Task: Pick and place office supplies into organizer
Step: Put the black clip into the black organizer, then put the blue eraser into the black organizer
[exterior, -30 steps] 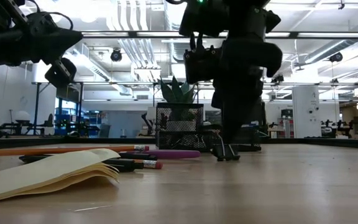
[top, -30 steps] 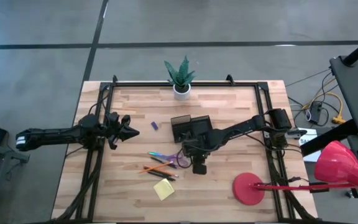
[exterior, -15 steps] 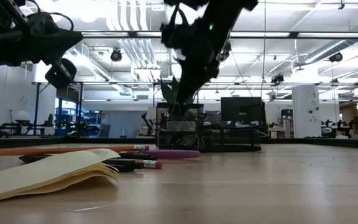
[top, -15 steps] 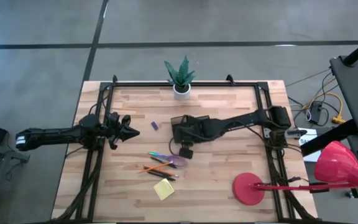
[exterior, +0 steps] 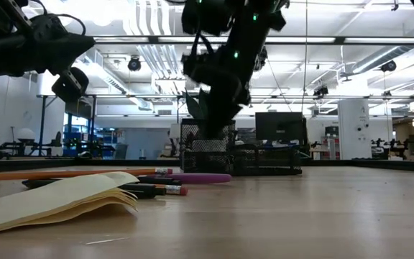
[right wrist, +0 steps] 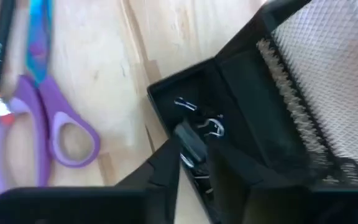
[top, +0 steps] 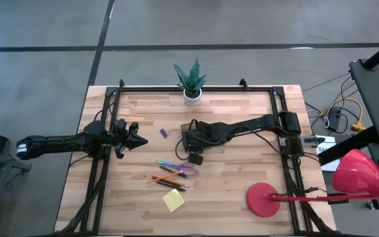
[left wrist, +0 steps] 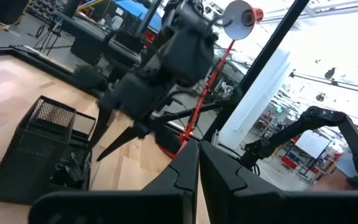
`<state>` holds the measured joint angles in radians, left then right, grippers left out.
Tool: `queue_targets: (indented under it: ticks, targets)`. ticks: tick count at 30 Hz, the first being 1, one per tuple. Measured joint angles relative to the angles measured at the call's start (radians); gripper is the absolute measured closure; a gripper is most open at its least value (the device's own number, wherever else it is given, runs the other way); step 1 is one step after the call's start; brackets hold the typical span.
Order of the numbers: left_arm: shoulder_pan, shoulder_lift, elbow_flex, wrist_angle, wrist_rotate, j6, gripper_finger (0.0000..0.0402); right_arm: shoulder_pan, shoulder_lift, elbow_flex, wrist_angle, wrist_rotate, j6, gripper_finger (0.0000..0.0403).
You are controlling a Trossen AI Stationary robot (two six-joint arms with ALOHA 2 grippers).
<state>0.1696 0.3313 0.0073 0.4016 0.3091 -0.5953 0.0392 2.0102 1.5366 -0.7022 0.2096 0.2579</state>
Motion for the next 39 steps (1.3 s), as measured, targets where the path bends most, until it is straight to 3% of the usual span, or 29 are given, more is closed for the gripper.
queue_targets:
  ticks: [5,10,15,20,22,24,26,29,32,35,37,39]
  targets:
    - [0.000,0.000,0.000,0.000,0.001,0.000,0.0402,0.028,-0.007,0.048,-0.042,-0.014,-0.097,0.0252]
    - [0.000,-0.005,0.000,0.034,0.000,-0.017,0.0402,0.063,-0.008,0.061,0.130,-0.062,-0.371,0.0212]
    - [0.000,-0.001,0.000,0.309,-0.048,-0.178,0.0402,0.056,-0.007,0.115,0.027,-0.014,-0.296,0.0205]
    - [0.000,-0.006,0.000,0.536,-0.049,-0.155,0.0402,0.052,-0.008,0.184,-0.171,0.052,-0.210,0.0209]
    - [0.000,-0.009,0.002,0.591,-0.128,-0.070,0.0402,0.053,-0.014,0.204,-0.202,0.053,-0.196,0.0211]
    - [0.001,-0.005,0.007,0.579,-0.296,0.023,0.0402,0.055,-0.032,0.212,-0.208,0.055,-0.165,0.0212]
    - [0.001,-0.005,0.013,0.551,-0.393,0.047,0.0402,0.059,-0.052,0.216,-0.215,0.059,-0.109,0.0211]
    - [0.001,0.009,0.098,0.309,-0.354,0.141,0.0402,0.066,-0.092,0.217,-0.279,0.093,0.008,0.0211]
    - [0.001,0.040,0.268,-0.257,-0.260,0.309,0.0402,0.086,-0.135,0.217,-0.362,0.133,0.122,0.0211]
    - [0.000,0.169,0.474,-0.771,-0.233,0.655,0.0402,0.124,-0.167,0.215,-0.425,0.145,0.159,0.0211]
    - [0.001,0.282,0.576,-0.966,-0.267,0.810,0.0402,0.153,-0.173,0.213,-0.468,0.158,0.161,0.0211]
    - [0.001,0.376,0.651,-1.049,-0.294,0.917,0.0402,0.174,-0.173,0.211,-0.508,0.159,0.170,0.0211]
